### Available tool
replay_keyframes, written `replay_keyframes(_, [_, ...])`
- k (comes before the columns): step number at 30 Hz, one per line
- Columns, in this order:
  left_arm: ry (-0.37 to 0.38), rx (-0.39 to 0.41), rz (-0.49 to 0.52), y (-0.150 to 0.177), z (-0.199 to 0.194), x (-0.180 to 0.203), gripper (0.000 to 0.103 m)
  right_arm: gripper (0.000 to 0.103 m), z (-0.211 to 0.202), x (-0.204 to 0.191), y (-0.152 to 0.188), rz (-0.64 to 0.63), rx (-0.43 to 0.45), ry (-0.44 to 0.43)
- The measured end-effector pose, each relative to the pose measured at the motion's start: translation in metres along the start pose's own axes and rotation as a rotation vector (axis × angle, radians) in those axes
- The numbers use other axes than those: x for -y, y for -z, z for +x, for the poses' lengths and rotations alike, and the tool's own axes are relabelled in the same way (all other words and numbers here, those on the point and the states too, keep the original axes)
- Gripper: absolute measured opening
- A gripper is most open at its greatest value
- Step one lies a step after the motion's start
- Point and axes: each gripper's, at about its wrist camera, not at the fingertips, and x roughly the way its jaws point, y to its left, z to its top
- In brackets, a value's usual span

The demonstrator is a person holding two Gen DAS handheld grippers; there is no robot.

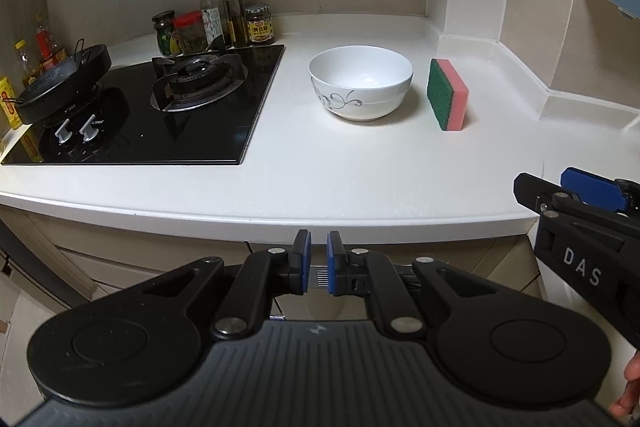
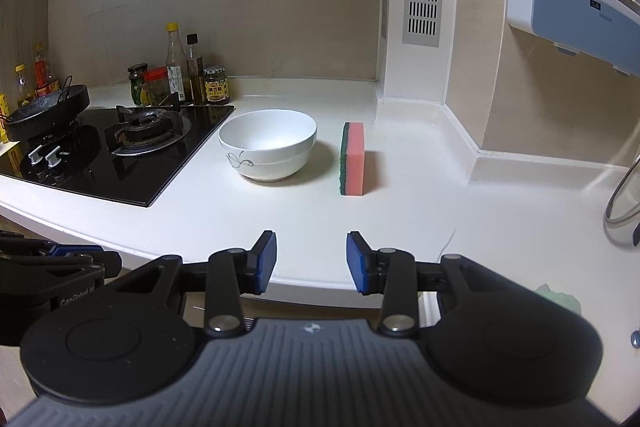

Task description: Clean bowl

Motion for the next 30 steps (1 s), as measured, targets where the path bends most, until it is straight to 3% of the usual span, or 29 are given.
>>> replay_keyframes(30, [0.014,-0.001,0.014,-0.04,0.034,0.013,0.008,0.034,0.04,0.006,-0.022,0.003,-0.025,0.005])
